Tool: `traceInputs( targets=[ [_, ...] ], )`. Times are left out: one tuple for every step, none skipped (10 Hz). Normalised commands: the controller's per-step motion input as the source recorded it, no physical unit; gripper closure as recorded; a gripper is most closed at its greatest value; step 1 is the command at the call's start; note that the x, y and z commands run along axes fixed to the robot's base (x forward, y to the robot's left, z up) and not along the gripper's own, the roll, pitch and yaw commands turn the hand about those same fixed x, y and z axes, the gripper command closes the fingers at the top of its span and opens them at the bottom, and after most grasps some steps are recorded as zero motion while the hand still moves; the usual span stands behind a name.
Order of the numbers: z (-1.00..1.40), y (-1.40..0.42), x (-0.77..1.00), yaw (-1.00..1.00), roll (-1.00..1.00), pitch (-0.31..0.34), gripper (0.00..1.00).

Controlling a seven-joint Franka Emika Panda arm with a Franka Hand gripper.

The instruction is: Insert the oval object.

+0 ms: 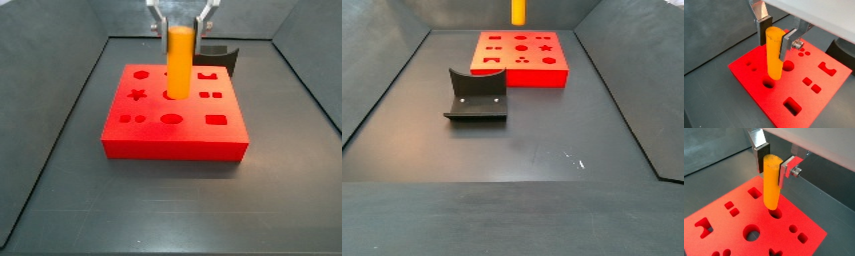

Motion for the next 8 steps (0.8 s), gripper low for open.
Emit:
traceInputs(
  targets=[
    [-0.25,0.0,-0.02,0.08,0.06,-0.039,1.0],
    [-0.25,-0.02,0.0,0.11,0.08,-0.034,1.0],
    [-0.25,-0.02,0.0,0.13,0.1,-0.03,1.0],
    [-0.23,-0.02,0.0,0.12,0.1,-0.023,1.0],
    [-0.23,-0.03,0.0,0.13,0.1,-0.023,1.0],
    [-0.11,-0.1,0.0,0.19,0.1,0.0,1.0],
    [-0.03,-0.29,0.12,0.31,0.09,0.0,1.0],
    [-0.08,-0.35,0.17,0.36,0.09,0.0,1.0]
  ],
)
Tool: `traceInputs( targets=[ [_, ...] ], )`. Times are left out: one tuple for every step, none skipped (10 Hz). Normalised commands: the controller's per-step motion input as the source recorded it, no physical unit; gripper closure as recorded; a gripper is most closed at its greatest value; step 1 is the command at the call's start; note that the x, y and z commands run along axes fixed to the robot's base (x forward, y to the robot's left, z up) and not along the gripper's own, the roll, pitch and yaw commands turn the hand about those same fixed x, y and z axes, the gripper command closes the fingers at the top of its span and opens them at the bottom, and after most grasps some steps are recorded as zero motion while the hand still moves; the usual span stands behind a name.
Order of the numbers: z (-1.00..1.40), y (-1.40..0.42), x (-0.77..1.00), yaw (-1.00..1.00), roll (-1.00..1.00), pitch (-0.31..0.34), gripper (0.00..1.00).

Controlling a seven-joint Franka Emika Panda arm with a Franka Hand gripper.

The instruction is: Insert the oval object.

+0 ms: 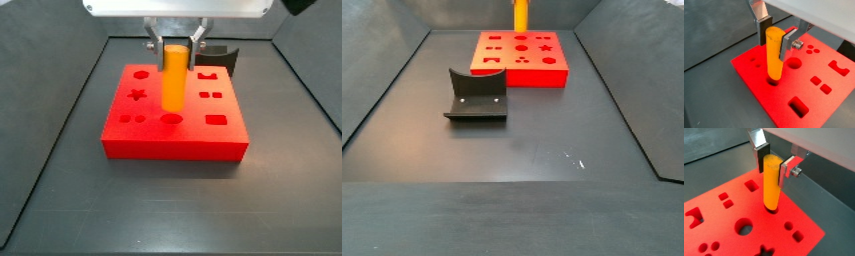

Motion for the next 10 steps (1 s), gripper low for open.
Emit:
traceInputs(
  targets=[
    [-0.2,-0.21,0.21,0.42,0.11,0.0,1.0],
    [-0.26,-0.01,0.18,0.43,0.1,0.0,1.0],
    [-0.26,0.0,0.08,0.25,0.08,0.0,1.0],
    [-0.13,0.0,0.0,0.0,0.02,0.0,1.0],
    [-0.08,0.0,-0.05,0.0,0.01,0.0,1.0],
    [-0.12,0.0,0.0,0.01,0.03,0.0,1.0],
    [-0.08,0.11,0.0,0.0,0.0,0.0,1.0],
    [-0.09,0.08,0.0,0.0,0.0,0.0,1.0],
    [-0.1,0.06,0.0,0.0,0.0,0.0,1.0],
    [-0.17,0.0,0.0,0.0,0.0,-0.023,1.0]
  ],
)
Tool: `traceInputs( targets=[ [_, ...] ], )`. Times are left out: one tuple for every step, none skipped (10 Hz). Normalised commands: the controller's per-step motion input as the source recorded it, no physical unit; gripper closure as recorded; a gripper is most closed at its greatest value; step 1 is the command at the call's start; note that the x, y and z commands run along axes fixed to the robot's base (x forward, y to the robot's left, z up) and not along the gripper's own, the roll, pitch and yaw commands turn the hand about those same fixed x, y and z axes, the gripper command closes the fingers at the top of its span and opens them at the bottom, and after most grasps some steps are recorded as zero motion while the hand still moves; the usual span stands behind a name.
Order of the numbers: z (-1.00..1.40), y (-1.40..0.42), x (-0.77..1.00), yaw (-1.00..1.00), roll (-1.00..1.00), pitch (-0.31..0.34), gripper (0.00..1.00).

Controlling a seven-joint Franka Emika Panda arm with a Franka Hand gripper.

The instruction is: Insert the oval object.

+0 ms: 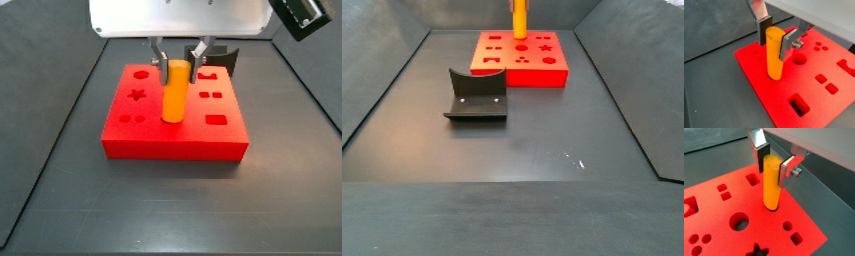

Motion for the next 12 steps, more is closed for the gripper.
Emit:
traceInputs(
  targets=[
    [-0.21,-0.09,0.0,0.0,0.0,-0.04,1.0],
    [-0.33,-0.03,0.0,0.0,0.0,-0.056,1.0],
    [-0.41,-0.01,0.01,0.0,0.0,-0.046,1.0],
    [-0.48,-0.03,0.07,0.0,0.0,-0.051,1.0],
    [-0.56,0.0,0.1,0.0,0.0,-0.046,1.0],
    [-0.62,0.0,0.09,0.0,0.02,-0.049,1.0],
    [-0.66,-0.01,0.03,0.0,0.08,-0.043,1.0],
    [-0.71,-0.03,0.0,0.0,0.12,-0.05,1.0],
    [-0.69,-0.04,0.0,0.0,0.12,-0.05,1.0],
    [-0.67,-0.04,0.0,0.0,0.13,-0.053,1.0],
    [-0.61,-0.04,0.0,0.0,0.1,-0.074,1.0],
    [-0.36,-0.02,-0.02,0.0,0.03,-0.091,1.0]
  ],
)
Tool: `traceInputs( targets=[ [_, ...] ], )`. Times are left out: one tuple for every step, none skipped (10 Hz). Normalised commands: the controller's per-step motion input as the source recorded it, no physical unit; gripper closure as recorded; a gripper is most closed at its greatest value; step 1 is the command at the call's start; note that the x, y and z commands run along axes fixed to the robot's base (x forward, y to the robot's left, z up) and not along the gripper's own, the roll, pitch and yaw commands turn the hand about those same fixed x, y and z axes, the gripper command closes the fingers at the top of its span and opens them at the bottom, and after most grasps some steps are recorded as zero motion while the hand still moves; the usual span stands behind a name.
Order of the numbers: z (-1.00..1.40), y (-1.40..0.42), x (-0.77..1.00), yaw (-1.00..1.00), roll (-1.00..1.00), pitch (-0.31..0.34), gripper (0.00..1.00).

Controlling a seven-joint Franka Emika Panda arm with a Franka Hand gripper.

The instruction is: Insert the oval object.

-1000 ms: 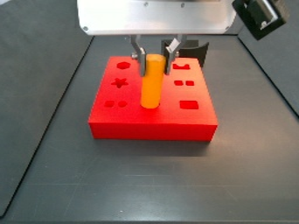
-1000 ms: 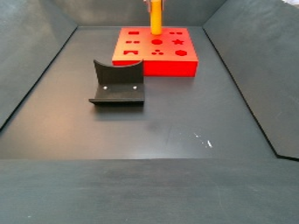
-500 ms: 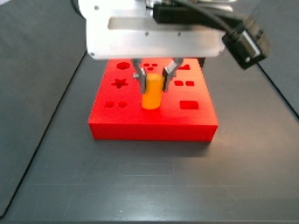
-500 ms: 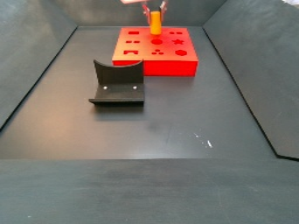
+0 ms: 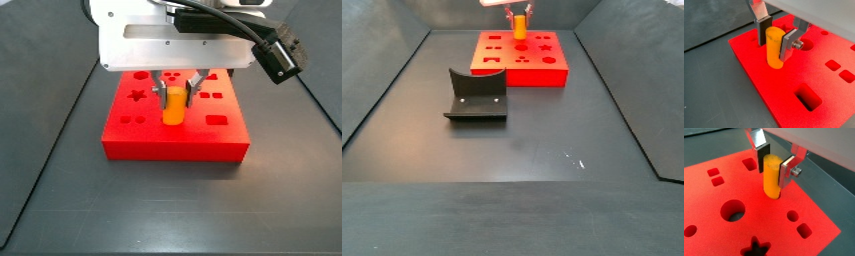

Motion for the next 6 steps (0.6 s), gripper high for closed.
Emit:
traceInputs(
  targets=[
    [-0.41,-0.09,-0.07,0.0,0.04,-0.137,1.0],
    [-0.51,-0.15,-0.08,0.0,0.06,-0.207,1.0],
    [-0.56,-0.18,-0.09,0.0,0.12,-0.213,1.0],
    [-0.55,-0.11,-0.13,0.0,0.06,-0.209,1.0],
    [-0.45,-0.04,-0.1,0.02,0.0,-0.199,1.0],
    [-0.23,0.0,-0.02,0.04,0.0,-0.104,1.0]
  ],
)
